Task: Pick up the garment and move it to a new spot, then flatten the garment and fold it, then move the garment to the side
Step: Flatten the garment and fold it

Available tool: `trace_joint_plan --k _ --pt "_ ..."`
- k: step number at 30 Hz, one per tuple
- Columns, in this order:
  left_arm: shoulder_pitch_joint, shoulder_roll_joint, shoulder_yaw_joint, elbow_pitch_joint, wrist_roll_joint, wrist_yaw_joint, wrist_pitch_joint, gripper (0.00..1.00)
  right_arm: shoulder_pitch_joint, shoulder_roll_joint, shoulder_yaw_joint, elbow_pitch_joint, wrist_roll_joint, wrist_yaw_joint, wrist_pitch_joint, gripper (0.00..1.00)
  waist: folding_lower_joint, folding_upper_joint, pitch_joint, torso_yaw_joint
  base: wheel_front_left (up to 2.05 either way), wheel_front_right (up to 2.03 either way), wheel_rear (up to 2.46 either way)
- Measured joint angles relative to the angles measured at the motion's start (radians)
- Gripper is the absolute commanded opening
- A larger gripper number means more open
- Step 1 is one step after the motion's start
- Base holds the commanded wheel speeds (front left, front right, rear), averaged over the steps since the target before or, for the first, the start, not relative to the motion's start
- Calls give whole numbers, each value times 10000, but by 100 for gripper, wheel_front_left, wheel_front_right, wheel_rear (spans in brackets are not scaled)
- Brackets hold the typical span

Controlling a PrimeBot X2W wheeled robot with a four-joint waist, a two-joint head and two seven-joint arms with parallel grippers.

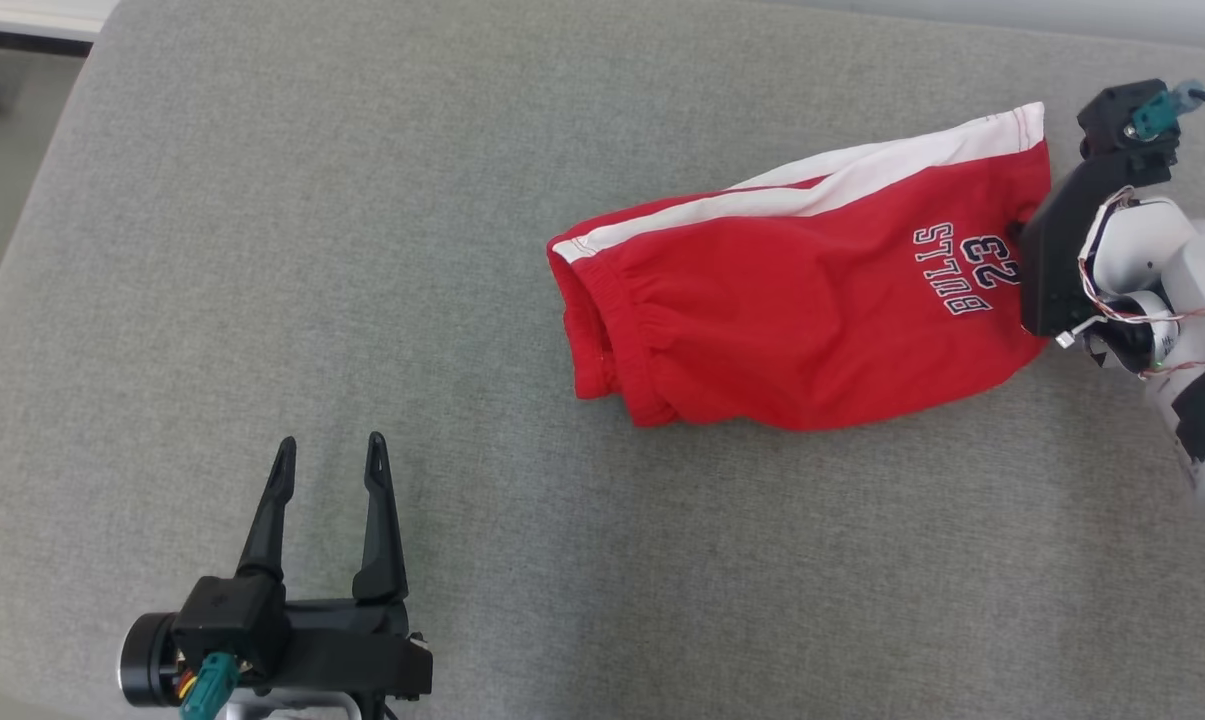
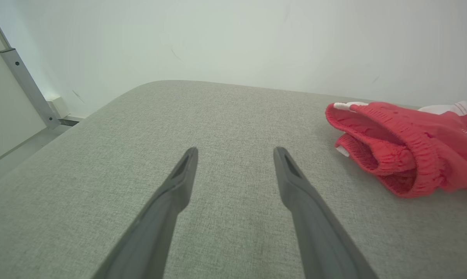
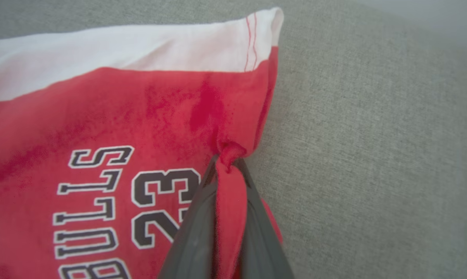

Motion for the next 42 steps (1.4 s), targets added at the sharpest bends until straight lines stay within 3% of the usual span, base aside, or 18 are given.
trace_joint_plan --k 13,22,33,42 --pt "85 -125 290 251 274 -282 0 100 1196 -867 -1070 -644 -658 31 -1039 0 0 0 -521 -610 0 0 0" --pt "180 -219 293 407 316 -420 0 100 1645 -1340 -2412 -1112 -2025 29 -1628 0 0 0 -1016 -979 0 0 0" --pt "268 -307 326 552 326 -523 0 100 2193 320 -2999 -3411 -2876 31 -257 0 -1 0 -1449 -909 0 0 0" --pt "302 -389 284 606 284 -598 0 100 2189 1582 -2792 -3758 -3365 31 552 0 -1 0 -1431 -539 0 0 0"
